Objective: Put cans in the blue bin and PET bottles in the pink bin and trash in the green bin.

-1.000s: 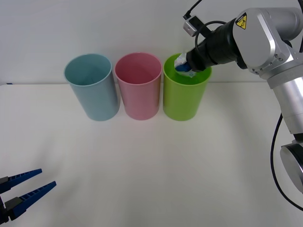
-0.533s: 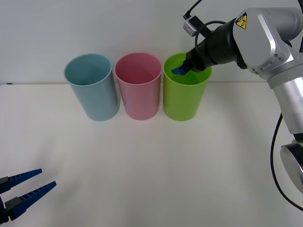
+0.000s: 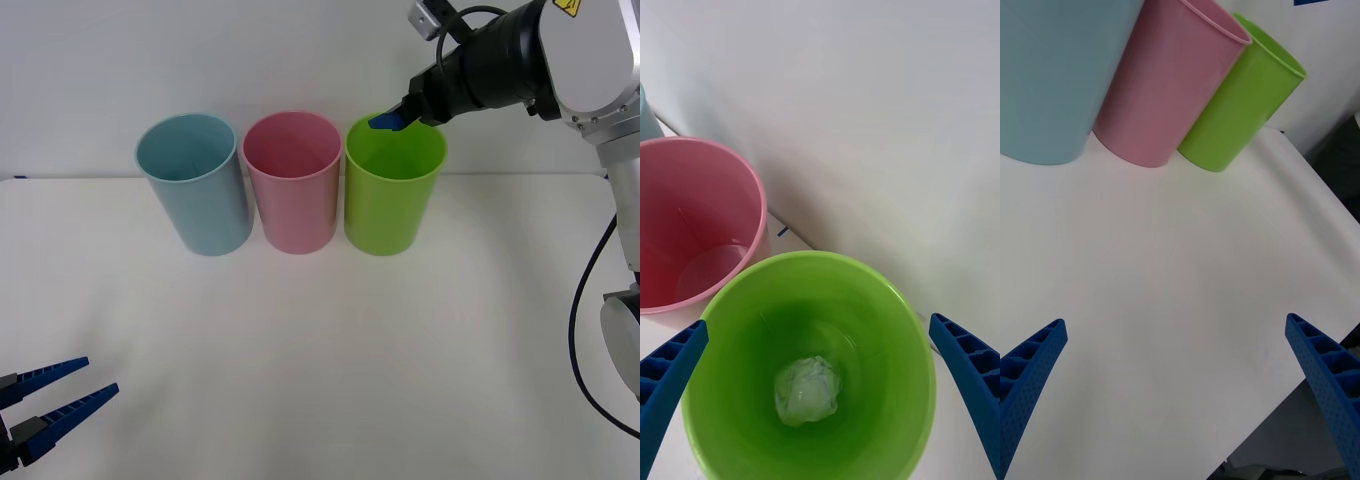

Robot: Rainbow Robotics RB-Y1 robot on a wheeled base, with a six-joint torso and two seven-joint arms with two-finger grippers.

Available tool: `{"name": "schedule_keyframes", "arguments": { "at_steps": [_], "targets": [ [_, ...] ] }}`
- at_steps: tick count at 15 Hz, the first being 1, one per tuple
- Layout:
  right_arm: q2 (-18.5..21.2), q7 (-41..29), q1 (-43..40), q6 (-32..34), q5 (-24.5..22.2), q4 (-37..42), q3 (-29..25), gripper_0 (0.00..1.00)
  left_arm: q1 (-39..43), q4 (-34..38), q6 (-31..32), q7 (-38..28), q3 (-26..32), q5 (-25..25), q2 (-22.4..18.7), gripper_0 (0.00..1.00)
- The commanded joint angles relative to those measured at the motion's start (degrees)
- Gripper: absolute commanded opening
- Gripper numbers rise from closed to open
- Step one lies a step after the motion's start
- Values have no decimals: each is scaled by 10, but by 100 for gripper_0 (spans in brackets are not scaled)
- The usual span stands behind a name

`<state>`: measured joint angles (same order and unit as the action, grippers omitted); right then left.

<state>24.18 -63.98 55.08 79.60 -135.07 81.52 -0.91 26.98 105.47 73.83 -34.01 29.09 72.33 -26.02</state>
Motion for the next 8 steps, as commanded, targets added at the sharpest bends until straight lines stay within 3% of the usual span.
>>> {"name": "schedule_keyframes", "arguments": {
  "at_steps": [1,6,8],
  "targets": [
    [32,-3,-42,31,40,80,-17,100,0,0,0,0,0,0,0,100],
    [132,-7,-195,31,155,254,-45,100,0,0,0,0,0,0,0,100],
    [157,-7,-255,31,177,308,-67,100,0,0,0,0,0,0,0,100]
  ]
}}
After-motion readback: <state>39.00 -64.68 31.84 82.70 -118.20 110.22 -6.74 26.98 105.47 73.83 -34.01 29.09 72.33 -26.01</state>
